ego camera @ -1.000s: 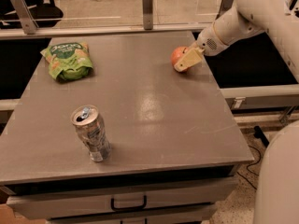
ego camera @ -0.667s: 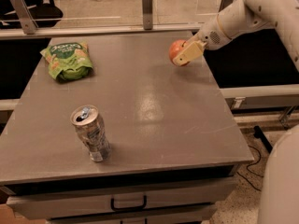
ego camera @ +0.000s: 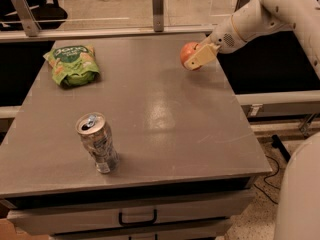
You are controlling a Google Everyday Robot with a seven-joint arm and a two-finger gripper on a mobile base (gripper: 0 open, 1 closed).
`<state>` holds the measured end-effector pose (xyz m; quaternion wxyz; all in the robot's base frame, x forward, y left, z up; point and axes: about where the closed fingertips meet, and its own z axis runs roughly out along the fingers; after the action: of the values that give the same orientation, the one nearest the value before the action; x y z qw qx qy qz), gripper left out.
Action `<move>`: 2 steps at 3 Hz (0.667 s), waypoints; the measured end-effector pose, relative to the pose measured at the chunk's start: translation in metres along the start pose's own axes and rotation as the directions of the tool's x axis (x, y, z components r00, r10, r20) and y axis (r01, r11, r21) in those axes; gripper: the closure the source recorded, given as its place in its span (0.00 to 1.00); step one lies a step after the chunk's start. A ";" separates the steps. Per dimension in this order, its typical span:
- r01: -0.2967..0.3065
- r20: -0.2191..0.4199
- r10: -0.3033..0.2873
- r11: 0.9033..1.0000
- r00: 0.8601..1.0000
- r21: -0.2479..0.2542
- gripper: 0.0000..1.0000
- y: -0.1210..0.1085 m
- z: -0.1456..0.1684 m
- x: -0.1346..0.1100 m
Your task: Move apple near green rice chip bag
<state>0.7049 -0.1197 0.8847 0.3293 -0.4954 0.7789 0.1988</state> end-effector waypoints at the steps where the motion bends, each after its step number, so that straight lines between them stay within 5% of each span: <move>1: 0.049 0.007 -0.049 0.998 0.999 -0.029 1.00 0.022 0.015 -0.019; 2: 0.152 0.025 -0.150 0.986 0.988 -0.072 1.00 0.071 0.033 -0.058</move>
Offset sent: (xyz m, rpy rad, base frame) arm -0.0827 0.1733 0.0433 -0.0217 -0.1330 0.3138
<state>0.6680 -0.0314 0.9016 0.3325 -0.5628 0.7280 0.2065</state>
